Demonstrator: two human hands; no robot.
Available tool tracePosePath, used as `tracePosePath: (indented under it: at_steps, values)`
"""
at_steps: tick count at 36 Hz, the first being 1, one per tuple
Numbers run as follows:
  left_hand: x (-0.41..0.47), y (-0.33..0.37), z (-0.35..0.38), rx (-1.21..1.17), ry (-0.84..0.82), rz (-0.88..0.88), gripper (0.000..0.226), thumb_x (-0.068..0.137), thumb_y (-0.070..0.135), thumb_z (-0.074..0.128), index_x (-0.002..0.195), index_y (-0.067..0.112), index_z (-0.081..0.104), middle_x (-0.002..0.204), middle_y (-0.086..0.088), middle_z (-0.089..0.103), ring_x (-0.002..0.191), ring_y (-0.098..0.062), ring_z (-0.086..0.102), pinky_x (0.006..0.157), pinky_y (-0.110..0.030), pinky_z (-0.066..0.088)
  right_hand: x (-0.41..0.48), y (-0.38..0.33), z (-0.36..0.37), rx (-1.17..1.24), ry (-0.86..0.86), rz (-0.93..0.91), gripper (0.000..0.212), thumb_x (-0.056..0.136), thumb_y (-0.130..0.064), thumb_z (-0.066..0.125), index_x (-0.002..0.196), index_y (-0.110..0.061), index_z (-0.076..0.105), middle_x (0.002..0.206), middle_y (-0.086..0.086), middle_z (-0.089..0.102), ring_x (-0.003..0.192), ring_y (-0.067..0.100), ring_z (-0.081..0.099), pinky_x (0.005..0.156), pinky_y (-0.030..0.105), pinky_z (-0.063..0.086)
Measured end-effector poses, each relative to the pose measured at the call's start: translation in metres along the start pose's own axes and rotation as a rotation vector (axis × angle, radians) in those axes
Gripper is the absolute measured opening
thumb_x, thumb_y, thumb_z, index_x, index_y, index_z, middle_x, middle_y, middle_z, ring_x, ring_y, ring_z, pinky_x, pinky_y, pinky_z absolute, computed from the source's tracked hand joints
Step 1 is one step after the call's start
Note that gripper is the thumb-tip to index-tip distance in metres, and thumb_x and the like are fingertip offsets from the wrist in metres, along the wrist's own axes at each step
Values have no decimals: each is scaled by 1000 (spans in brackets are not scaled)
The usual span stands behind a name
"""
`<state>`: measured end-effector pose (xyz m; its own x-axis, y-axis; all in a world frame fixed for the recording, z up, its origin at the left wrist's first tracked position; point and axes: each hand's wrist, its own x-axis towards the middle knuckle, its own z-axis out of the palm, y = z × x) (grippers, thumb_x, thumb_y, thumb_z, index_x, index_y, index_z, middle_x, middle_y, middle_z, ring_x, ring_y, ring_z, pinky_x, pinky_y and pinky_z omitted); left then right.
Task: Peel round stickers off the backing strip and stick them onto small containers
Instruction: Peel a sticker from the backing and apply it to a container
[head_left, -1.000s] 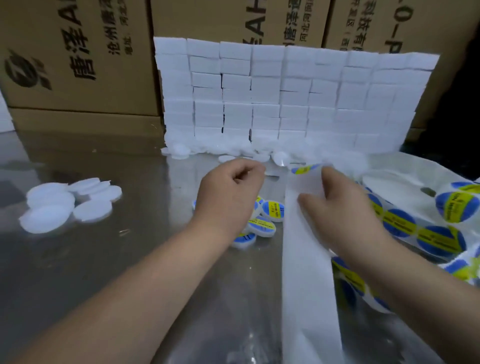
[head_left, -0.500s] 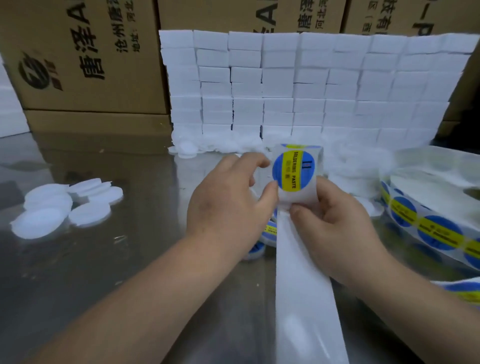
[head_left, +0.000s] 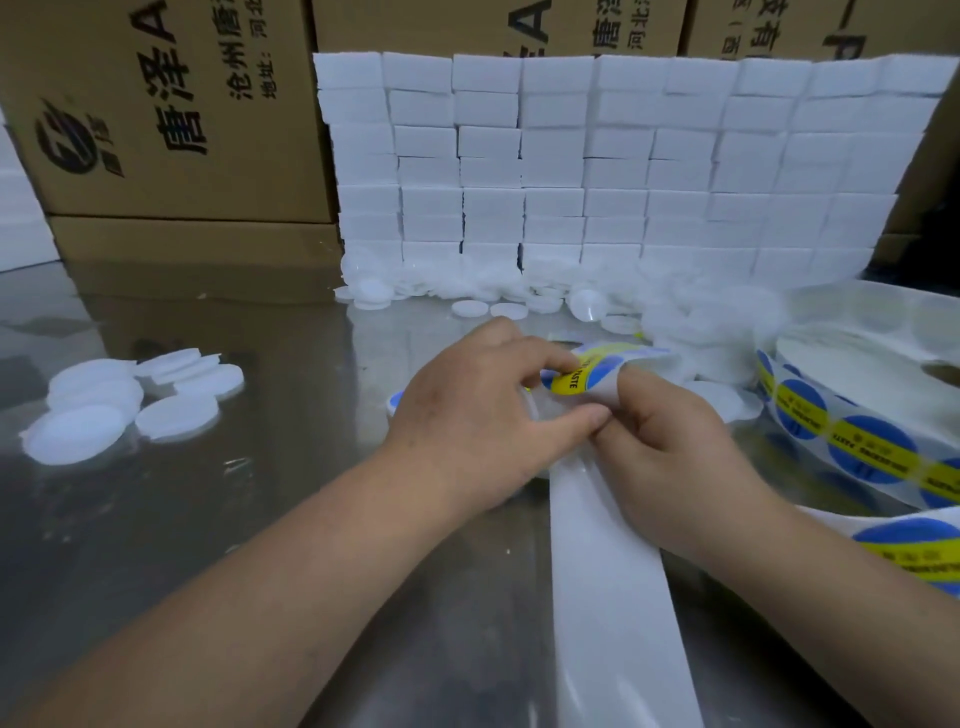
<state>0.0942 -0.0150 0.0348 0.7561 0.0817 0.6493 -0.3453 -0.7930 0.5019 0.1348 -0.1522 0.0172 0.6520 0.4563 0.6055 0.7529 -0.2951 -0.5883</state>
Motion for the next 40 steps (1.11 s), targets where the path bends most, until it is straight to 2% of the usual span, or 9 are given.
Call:
tracePosePath:
  at_steps: [3, 7, 14, 18, 21, 25, 28, 35, 40]
  values:
    - [1, -1, 1, -58, 16, -36, 19, 65, 46, 66, 82, 39, 68, 72, 14, 48, 72, 10, 47, 62, -7, 33, 1, 2, 1, -15, 28, 14, 26, 86, -9, 52, 63, -22, 58, 54, -7, 52, 56, 6, 46, 49, 19, 31]
    - [5, -4, 1, -202, 110, -159, 16, 71, 41, 63, 55, 37, 61, 64, 11, 55, 61, 6, 48, 56, -6, 34, 3, 2, -1, -19, 31, 3, 13, 84, -11, 57, 78, -22, 58, 67, -5, 62, 65, 7, 53, 58, 18, 40]
    - [22, -25, -6, -448, 478, -514, 54, 86, 39, 55, 42, 18, 33, 38, 10, 24, 41, -8, 20, 34, -18, 17, 4, -2, -1, 109, 149, 120, 53, 82, -7, 56, 103, -51, 34, 102, -16, 60, 86, 17, 62, 82, 44, 49]
    - [18, -25, -6, -332, 413, -439, 50, 88, 47, 50, 48, 17, 45, 34, 10, 36, 38, -10, 33, 36, -15, 24, 4, -2, -8, -59, 308, 113, 77, 79, -9, 57, 129, -51, 16, 130, -15, 43, 96, 25, 60, 79, 32, 44]
    - [9, -18, -2, -125, 290, -284, 61, 84, 60, 42, 58, 7, 59, 47, 0, 52, 50, -12, 48, 54, -27, 39, 5, -1, -13, -236, 373, 105, 74, 77, -7, 57, 136, -41, 28, 146, -12, 25, 75, 15, 53, 76, 27, 40]
    - [5, -11, -1, -7, 265, -197, 66, 82, 60, 34, 62, 3, 61, 65, -7, 56, 68, -21, 53, 63, -35, 38, 7, -1, -15, -254, 341, -38, 41, 74, 3, 53, 99, -27, 66, 105, -22, 54, 69, -12, 49, 67, 1, 34]
    - [6, -13, -3, 29, 284, -173, 64, 84, 57, 33, 62, 3, 61, 67, -7, 57, 70, -22, 52, 63, -36, 37, 4, -5, -9, -115, 274, -2, 34, 68, -10, 44, 69, -38, 64, 63, -32, 56, 70, -18, 51, 64, -1, 36]
    - [4, -10, -2, 63, 264, -41, 51, 78, 59, 37, 42, 23, 36, 59, 6, 33, 61, -6, 39, 58, -8, 29, 7, -8, -13, 261, 217, 221, 25, 67, -31, 46, 60, -33, 70, 64, -20, 68, 68, -8, 59, 59, 3, 40]
    - [5, -13, 0, 71, 262, -17, 38, 77, 54, 56, 53, 23, 56, 67, 11, 39, 77, -9, 39, 67, -4, 28, 8, -7, -12, 397, 249, 330, 42, 88, -39, 51, 57, -18, 69, 59, -4, 67, 59, -2, 56, 63, 12, 42]
